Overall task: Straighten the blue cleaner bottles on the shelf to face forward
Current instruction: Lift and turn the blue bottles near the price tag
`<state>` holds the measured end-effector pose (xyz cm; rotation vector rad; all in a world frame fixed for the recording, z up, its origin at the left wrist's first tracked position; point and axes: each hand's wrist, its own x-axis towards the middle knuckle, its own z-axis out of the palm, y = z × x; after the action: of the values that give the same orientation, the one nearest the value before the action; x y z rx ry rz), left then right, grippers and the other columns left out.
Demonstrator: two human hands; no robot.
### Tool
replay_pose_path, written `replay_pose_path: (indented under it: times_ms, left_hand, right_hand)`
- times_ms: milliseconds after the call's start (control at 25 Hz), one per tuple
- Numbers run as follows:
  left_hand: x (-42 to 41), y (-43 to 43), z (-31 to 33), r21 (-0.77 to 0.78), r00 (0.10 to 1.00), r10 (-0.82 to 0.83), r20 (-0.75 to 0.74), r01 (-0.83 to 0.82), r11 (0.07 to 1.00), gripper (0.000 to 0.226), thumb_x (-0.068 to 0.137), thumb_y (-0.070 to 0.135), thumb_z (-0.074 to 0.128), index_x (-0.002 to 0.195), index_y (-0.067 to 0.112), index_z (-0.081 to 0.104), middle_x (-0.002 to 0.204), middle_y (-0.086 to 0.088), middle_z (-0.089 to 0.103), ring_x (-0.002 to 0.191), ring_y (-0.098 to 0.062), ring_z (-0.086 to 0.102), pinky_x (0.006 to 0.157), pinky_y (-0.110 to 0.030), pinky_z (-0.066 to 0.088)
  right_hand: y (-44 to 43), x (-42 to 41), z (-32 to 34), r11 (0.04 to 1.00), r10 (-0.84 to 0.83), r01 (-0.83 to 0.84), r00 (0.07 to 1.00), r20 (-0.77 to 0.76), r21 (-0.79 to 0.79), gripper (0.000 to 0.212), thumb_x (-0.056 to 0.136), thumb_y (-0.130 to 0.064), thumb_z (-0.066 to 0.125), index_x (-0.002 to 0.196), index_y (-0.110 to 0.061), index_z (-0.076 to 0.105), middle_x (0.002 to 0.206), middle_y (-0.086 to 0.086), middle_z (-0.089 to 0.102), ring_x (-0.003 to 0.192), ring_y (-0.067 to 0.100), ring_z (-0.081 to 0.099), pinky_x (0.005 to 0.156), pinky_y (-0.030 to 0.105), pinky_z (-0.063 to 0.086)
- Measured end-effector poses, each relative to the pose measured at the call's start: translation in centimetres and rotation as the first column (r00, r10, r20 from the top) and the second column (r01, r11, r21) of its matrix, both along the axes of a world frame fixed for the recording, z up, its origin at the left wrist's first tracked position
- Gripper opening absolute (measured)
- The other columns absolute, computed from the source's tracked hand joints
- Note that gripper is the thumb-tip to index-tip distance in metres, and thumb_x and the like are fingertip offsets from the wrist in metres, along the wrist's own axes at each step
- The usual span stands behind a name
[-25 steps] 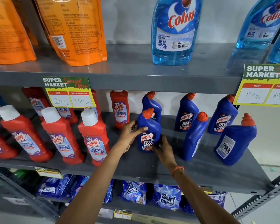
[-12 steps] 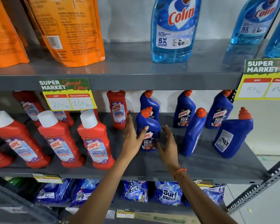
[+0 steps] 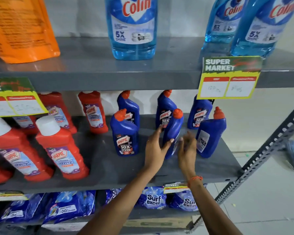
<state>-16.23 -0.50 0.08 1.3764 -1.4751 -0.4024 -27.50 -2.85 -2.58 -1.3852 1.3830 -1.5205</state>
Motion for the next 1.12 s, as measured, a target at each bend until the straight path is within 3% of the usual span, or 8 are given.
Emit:
replay_pose_path:
  times_ms: [120, 320, 400, 520, 680, 840, 920, 1120]
  left_hand:
    - [0.4, -0.5, -0.5, 0.027, 0.993, 0.098, -0.066, -0.096, 0.995, 0.047, 0.075, 0.025, 0.074, 0.113, 0.005, 0.057, 0.109, -0.016, 0.067, 0.100, -0.029, 0.062, 0.087, -0.046, 0.051]
    - [-3.1, -3.4, 1.3, 0.170, 0.973, 0.187, -0.136, -0.163, 0.972, 0.039, 0.070, 0.023, 0.079, 0.096, 0.002, 0.061, 0.096, -0.019, 0.069, 0.088, -0.032, 0.065, 0.078, -0.047, 0.053]
    - [-1.1, -3.8, 0.6, 0.229, 0.955, 0.110, -0.276, -0.046, 0.972, 0.030, 0.071, 0.015, 0.078, 0.095, 0.007, 0.064, 0.097, -0.016, 0.071, 0.090, -0.029, 0.066, 0.084, -0.049, 0.052]
    - [-0.2, -3.4, 0.5, 0.197, 0.899, -0.011, -0.437, 0.108, 0.974, 0.028, 0.073, 0.008, 0.075, 0.096, 0.021, 0.066, 0.096, 0.000, 0.072, 0.089, -0.011, 0.066, 0.082, -0.034, 0.051]
    - [-0.2, -3.2, 0.6, 0.126, 0.762, -0.022, -0.647, 0.135, 0.983, 0.026, 0.082, 0.011, 0.065, 0.103, 0.027, 0.064, 0.101, 0.010, 0.072, 0.093, -0.003, 0.066, 0.074, -0.015, 0.052]
    - [-3.0, -3.6, 1.5, 0.098, 0.813, -0.006, -0.582, 0.078, 0.992, 0.037, 0.083, 0.032, 0.066, 0.115, 0.032, 0.048, 0.104, 0.016, 0.066, 0.092, 0.006, 0.064, 0.070, -0.005, 0.048]
    - [-3.7, -4.3, 2.0, 0.108, 0.806, 0.063, -0.589, 0.002, 0.994, 0.040, 0.075, 0.029, 0.074, 0.109, 0.024, 0.053, 0.093, 0.010, 0.069, 0.084, -0.002, 0.067, 0.067, -0.010, 0.050]
    - [-1.8, -6.1, 2.7, 0.222, 0.773, 0.249, -0.584, -0.143, 0.964, 0.016, 0.070, 0.011, 0.073, 0.081, 0.014, 0.061, 0.071, 0.000, 0.066, 0.066, -0.017, 0.065, 0.059, -0.027, 0.050]
  right_hand:
    - [-1.0, 0.1, -1.4, 0.955, 0.235, -0.216, 0.969, -0.076, 0.203, 0.044, 0.097, -0.021, 0.045, 0.137, -0.010, 0.033, 0.119, 0.001, 0.050, 0.108, 0.014, 0.048, 0.075, -0.003, 0.036]
    - [-5.6, -5.6, -2.1, 0.806, 0.552, -0.495, 0.827, -0.109, 0.326, 0.038, 0.094, -0.010, 0.050, 0.130, -0.006, 0.040, 0.132, 0.020, 0.052, 0.123, 0.034, 0.050, 0.104, 0.047, 0.042]
    - [-5.0, -5.2, -1.9, 0.786, 0.594, -0.519, 0.785, -0.177, 0.338, 0.046, 0.091, -0.009, 0.055, 0.133, -0.006, 0.038, 0.136, 0.020, 0.049, 0.127, 0.036, 0.045, 0.108, 0.052, 0.037]
    - [-5.5, -6.2, -2.2, 0.721, 0.661, -0.621, 0.749, -0.038, 0.307, 0.045, 0.088, -0.011, 0.061, 0.128, -0.013, 0.041, 0.131, 0.013, 0.056, 0.121, 0.028, 0.053, 0.102, 0.041, 0.045]
    - [-5.1, -5.8, -1.3, 0.798, 0.574, -0.553, 0.818, -0.024, 0.238, 0.039, 0.079, -0.010, 0.072, 0.102, -0.024, 0.044, 0.104, 0.002, 0.064, 0.094, 0.019, 0.062, 0.073, 0.017, 0.054]
    - [-3.4, -3.5, -1.3, 0.962, 0.270, -0.262, 0.948, -0.165, 0.072, 0.048, 0.073, -0.002, 0.073, 0.113, -0.011, 0.048, 0.112, 0.013, 0.058, 0.102, 0.031, 0.055, 0.088, 0.044, 0.050]
    - [-2.8, -3.0, -1.6, 0.982, 0.169, -0.185, 0.941, -0.295, -0.025, 0.049, 0.077, -0.007, 0.072, 0.120, -0.012, 0.049, 0.118, 0.012, 0.054, 0.105, 0.031, 0.050, 0.091, 0.043, 0.047]
    - [-2.9, -3.3, -2.2, 0.966, 0.247, -0.256, 0.883, -0.400, 0.033, 0.070, 0.075, -0.017, 0.075, 0.136, -0.016, 0.040, 0.135, 0.016, 0.039, 0.121, 0.032, 0.038, 0.104, 0.047, 0.040]
